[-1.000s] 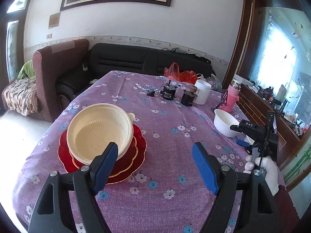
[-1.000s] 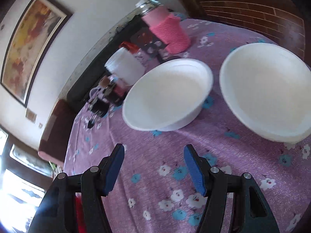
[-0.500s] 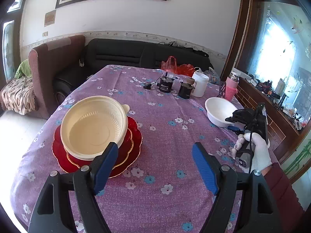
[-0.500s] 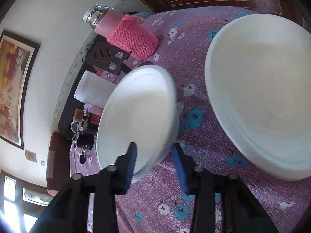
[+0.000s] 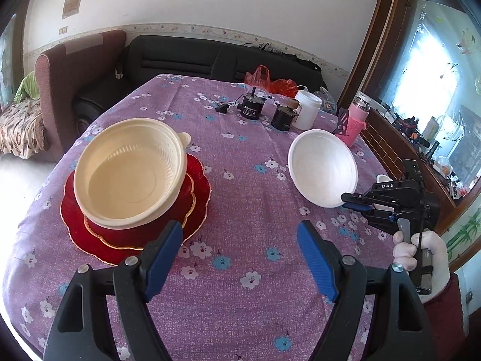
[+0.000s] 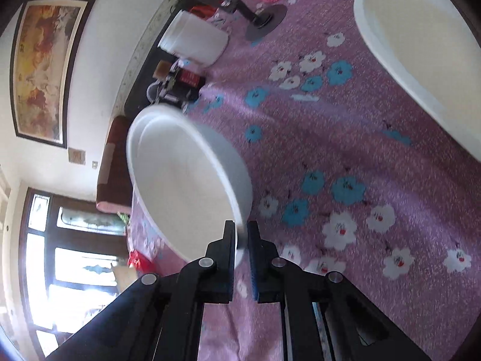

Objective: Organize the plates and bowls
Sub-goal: 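Move the right gripper to another white paper bowl and grasp its rim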

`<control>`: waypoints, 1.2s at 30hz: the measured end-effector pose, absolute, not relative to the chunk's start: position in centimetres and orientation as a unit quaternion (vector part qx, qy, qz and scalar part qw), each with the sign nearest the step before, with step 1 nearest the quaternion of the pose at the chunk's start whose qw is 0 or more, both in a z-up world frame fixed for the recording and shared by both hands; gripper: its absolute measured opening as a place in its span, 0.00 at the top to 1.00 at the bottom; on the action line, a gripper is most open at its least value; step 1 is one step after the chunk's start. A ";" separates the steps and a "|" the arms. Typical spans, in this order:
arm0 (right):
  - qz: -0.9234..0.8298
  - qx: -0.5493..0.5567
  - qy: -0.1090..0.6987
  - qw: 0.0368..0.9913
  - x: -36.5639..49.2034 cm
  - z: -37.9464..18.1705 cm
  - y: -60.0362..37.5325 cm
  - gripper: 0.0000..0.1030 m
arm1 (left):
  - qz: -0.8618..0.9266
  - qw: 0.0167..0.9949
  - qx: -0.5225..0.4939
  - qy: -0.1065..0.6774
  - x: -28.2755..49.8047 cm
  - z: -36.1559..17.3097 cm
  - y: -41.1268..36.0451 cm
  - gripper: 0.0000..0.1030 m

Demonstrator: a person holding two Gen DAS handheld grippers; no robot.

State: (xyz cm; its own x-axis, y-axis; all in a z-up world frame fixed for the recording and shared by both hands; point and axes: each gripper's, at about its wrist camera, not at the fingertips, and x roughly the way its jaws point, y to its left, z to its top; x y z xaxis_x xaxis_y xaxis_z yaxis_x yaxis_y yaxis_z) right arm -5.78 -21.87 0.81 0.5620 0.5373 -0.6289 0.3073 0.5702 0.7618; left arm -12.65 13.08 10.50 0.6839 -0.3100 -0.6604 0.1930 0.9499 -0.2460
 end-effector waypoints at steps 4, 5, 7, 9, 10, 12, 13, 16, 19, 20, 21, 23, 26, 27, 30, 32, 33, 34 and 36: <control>0.115 0.405 0.487 0.765 -6.8 3.0 -20.5 0.91 | -0.147 0.911 -0.069 0.378 -12.1 10.4 11.7 0.24; 0.115 0.388 0.487 0.774 -6.9 3.4 -20.2 0.91 | -0.149 0.910 -0.070 0.381 -11.9 10.3 11.4 0.24; 0.081 0.343 0.466 0.812 -7.3 4.8 -20.0 0.91 | -0.156 0.904 -0.075 0.390 -11.4 10.1 10.9 0.24; 0.043 0.315 0.442 0.839 -7.4 5.6 -20.2 0.77 | -0.161 0.898 -0.084 0.400 -10.7 10.1 10.4 0.24; 0.029 0.317 0.431 0.844 -7.5 5.8 -20.5 0.67 | -0.164 0.897 -0.088 0.401 -10.3 10.3 10.1 0.24; 0.015 0.342 0.414 0.844 -7.0 5.3 -21.5 0.36 | -0.167 0.896 -0.092 0.400 -9.0 10.8 9.3 0.24; 0.009 0.352 0.405 0.844 -6.7 5.0 -21.9 0.36 | -0.167 0.897 -0.091 0.399 -8.4 11.1 8.9 0.24; -0.013 0.361 0.386 0.849 -5.4 4.3 -22.4 0.36 | -0.160 0.897 -0.084 0.403 -5.6 11.3 7.1 0.20; -0.009 0.360 0.381 0.852 -4.0 3.4 -22.2 0.52 | -0.158 0.891 -0.071 0.419 -2.5 10.4 4.9 0.19; -0.005 0.358 0.383 0.852 -3.7 3.2 -22.0 0.63 | -0.156 0.889 -0.065 0.425 -1.5 10.0 4.3 0.19; 0.001 0.356 0.384 0.852 -3.7 3.0 -21.7 0.69 | -0.154 0.886 -0.060 0.433 -0.5 9.4 3.7 0.18; 0.007 0.352 0.386 0.853 -3.4 2.5 -21.5 0.76 | -0.152 0.874 -0.067 0.456 1.8 8.1 2.6 0.19; 0.006 0.343 0.389 0.855 -3.3 2.1 -21.7 0.78 | -0.164 0.856 -0.101 0.481 4.8 6.4 1.2 0.19; 0.003 0.337 0.388 0.858 -3.2 2.0 -21.6 0.78 | -0.162 0.855 -0.107 0.481 5.5 6.0 0.7 0.19; 0.006 0.325 0.390 0.862 -3.1 1.9 -21.4 0.80 | -0.164 0.850 -0.099 0.490 7.6 5.1 -1.6 0.19; 0.013 0.321 0.392 0.862 -2.9 1.7 -21.2 0.80 | -0.159 0.846 -0.086 0.502 8.6 4.3 -2.9 0.19; 0.016 0.317 0.393 0.863 -2.9 1.7 -21.0 0.80 | -0.163 0.842 -0.082 0.507 8.9 4.0 -3.5 0.23; 0.017 0.312 0.392 0.865 -2.8 1.7 -20.8 0.80 | -0.167 0.839 -0.077 0.512 9.0 3.7 -3.8 0.34; 0.022 0.299 0.389 0.871 -2.8 2.0 -20.4 0.80 | -0.167 0.833 -0.056 0.524 8.9 3.2 -4.4 0.58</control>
State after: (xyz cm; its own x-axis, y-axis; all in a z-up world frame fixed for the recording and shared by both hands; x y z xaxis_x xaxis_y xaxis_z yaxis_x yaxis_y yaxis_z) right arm -2.79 -20.36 1.98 0.6965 0.2708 -0.6645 0.1949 0.8198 0.5384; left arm 8.95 -4.44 3.18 0.3938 -0.3372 -0.8551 0.2205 0.9378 -0.2682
